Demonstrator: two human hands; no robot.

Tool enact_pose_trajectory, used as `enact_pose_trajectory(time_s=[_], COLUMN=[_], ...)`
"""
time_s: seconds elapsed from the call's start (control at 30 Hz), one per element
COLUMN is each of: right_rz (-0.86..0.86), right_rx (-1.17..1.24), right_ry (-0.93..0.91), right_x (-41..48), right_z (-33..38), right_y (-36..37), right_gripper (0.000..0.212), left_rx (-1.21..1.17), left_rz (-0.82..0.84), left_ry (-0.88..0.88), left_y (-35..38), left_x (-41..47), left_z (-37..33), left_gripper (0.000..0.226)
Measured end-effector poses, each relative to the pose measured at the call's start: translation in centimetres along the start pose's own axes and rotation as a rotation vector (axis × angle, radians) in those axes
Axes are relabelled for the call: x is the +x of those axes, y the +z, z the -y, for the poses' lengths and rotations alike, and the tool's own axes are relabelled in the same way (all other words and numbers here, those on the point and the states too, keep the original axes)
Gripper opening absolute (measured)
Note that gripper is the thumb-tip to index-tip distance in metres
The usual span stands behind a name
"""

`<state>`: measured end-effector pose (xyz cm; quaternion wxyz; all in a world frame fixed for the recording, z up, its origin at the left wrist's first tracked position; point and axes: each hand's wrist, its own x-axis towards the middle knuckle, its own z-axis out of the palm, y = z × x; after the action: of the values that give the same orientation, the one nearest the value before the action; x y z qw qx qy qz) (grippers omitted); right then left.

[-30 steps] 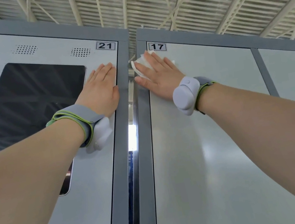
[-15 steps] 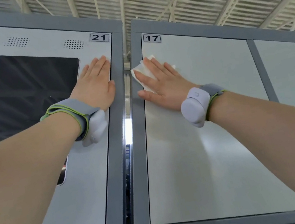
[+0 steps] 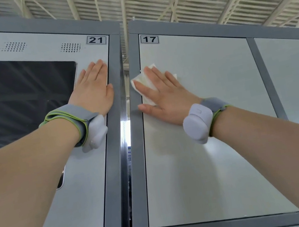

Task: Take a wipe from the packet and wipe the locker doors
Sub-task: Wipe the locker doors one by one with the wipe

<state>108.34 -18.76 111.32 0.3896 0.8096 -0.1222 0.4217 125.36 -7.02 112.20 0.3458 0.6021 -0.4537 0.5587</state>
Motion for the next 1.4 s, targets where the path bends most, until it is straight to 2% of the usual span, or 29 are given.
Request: enact_pose_trajectory(time_s=[0.13, 0.27, 0.37, 0.67, 0.73, 0.87, 0.93, 1.23, 1.4], right_rz=[0.035, -0.008, -0.014, 0.033, 0.028, -0.011, -0.016, 0.024, -0.004], right_rx=[-0.025, 0.011, 0.055, 0.007, -0.009, 0.027, 0.051, -0.019, 0.010], right_ry=[-0.031, 0.151, 0.198, 0.027, 0.089, 0.324, 0.354, 0.120, 0.318], right_x=[-0.5, 1.5, 1.7, -2.6, -2.2, -0.3, 0.1, -4.7, -2.2], right_z=[-1.0, -2.4, -1.9, -1.4, -2.5, -5.1, -5.2, -3.0, -5.4], right_y=[-0.4, -0.8, -0.4, 0.6, 0.4, -0.3, -0.2, 1.0, 0.1], right_gripper=[0.058, 0.059, 0.062, 0.068, 0.069, 0.071, 0.072, 0.072, 0.070], left_rx=[-0.001, -0.002, 0.008, 0.045, 0.058, 0.076, 0.079, -0.001, -0.019], left_rz=[-0.012, -0.004, -0.008, -0.033, -0.045, -0.049, -0.045, -0.078, -0.097], left_ry=[-0.021, -0.025, -0.031, -0.056, -0.062, -0.074, -0.091, -0.255, -0.198], left_y=[0.2, 0.3, 0.4, 0.9, 1.0, 1.1, 1.2, 1.6, 2.8], left_x=[-0.4, -0.7, -0.9, -1.2, -1.4, -1.5, -1.4, -2.1, -3.4], left_z=[-0.3, -0.3, -0.3, -0.7, -0.8, -1.0, -1.0, -3.6, -7.7], left_gripper=[0.055, 0.055, 0.055, 0.055, 0.055, 0.054, 0.054, 0.055, 0.056])
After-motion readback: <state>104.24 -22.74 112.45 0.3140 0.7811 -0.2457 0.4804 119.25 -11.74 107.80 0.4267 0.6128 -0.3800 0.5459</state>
